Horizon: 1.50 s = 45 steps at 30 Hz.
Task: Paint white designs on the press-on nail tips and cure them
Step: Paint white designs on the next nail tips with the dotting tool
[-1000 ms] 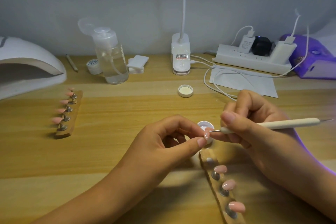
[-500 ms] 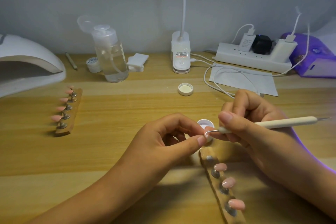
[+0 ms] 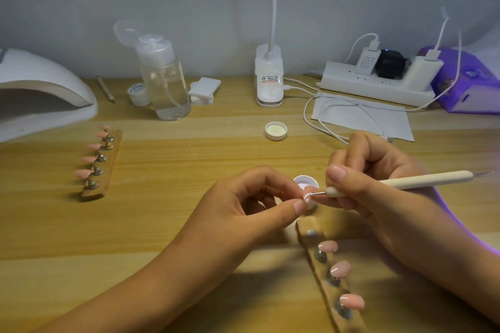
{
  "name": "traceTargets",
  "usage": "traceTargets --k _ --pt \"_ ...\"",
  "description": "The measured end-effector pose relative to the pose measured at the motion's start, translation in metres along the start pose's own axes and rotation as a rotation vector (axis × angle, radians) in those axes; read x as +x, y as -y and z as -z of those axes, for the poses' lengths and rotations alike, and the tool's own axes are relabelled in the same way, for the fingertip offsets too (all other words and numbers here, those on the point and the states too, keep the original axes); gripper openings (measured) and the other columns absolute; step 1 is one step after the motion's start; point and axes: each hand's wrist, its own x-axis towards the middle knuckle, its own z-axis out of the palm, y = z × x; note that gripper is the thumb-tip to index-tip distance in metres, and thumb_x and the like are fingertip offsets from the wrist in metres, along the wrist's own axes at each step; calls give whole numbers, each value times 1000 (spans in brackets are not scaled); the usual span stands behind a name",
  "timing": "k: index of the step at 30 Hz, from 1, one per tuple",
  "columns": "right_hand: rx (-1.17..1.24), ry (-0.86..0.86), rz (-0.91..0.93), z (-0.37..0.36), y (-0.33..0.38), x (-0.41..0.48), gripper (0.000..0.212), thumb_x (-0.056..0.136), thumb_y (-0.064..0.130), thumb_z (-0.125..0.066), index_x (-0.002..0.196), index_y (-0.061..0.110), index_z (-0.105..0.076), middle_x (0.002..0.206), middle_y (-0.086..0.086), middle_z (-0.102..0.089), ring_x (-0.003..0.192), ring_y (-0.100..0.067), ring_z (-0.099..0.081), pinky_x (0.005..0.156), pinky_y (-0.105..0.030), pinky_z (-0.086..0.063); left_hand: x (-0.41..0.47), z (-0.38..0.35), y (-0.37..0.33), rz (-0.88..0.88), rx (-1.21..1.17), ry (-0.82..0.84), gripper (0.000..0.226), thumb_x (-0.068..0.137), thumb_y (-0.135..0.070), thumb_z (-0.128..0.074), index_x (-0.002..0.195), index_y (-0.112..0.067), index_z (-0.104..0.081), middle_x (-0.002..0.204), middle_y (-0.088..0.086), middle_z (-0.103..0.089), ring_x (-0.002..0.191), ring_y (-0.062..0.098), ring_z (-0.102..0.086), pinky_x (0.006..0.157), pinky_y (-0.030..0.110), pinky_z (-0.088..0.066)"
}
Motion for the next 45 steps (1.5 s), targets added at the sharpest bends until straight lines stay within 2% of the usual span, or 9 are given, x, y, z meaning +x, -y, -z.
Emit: traceTargets --k 4,13,17,24,29,35,39,42,45 --pt "-8 -18 -7 0 -1 0 24 76 14 -74 63 23 -56 62 2 -58 59 -5 -62 64 -23 -55 0 0 0 -3 4 0 13 74 -38 -72 82 -29 -73 71 -14 -63 64 9 -45 57 16 -37" --pt "31 14 -32 -1 2 -1 26 73 31 -79 67 21 -56 64 1 -60 61 -6 -63 67 -25 -56 0 0 2 4 -5 -6 15 72 -41 -73 80 -28 -73 71 -7 -62 64 12 -44 57 18 -36" --pt "-14 14 -37 1 2 -1 28 73 35 -79 68 21 -55 64 2 -60 62 -6 -63 66 -25 -55 0 1 3 11 10 -8 16 71 -42 -73 80 -29 -72 73 12 -62 65 14 -45 59 25 -36" --pt "-41 26 -23 4 -1 -1 27 74 29 -79 67 21 -54 63 0 -57 60 -6 -59 62 -19 -50 0 0 1 11 7 -17 15 69 -41 -73 77 -28 -72 66 -8 -59 61 9 -44 55 16 -36" --pt "-56 19 -19 4 -2 -1 27 74 31 -79 67 22 -55 63 1 -58 59 -5 -60 61 -17 -50 -1 0 0 24 9 -24 4 74 -30 -75 76 -29 -72 68 -5 -60 63 11 -45 57 18 -37" --pt "58 -43 -7 5 -3 2 28 71 38 -80 69 23 -57 61 5 -52 56 -3 -57 78 -33 -57 -1 0 -1 23 13 -22 11 72 -38 -74 78 -29 -72 68 9 -58 64 13 -44 57 20 -36" --pt "-141 -238 31 9 -3 7 21 66 38 -80 76 26 -66 71 -1 -60 74 -16 -56 87 -30 -51 -1 -1 -1 30 13 -26 5 76 -31 -74 80 -28 -73 78 10 -66 65 12 -47 59 20 -38" --pt "-393 -210 76 8 -2 7 13 77 27 -69 86 19 -72 84 6 -73 82 -2 -66 73 -11 -48 0 -1 -2 32 13 -23 3 77 -29 -73 80 -27 -73 73 -6 -66 63 10 -46 57 16 -38" --pt "-598 -152 148 6 -6 4 16 85 28 -63 92 16 -70 87 6 -71 85 -9 -66 72 -13 -48 0 -1 -2 35 12 -21 4 77 -28 -73 80 -26 -73 72 -8 -64 63 9 -47 56 15 -38"
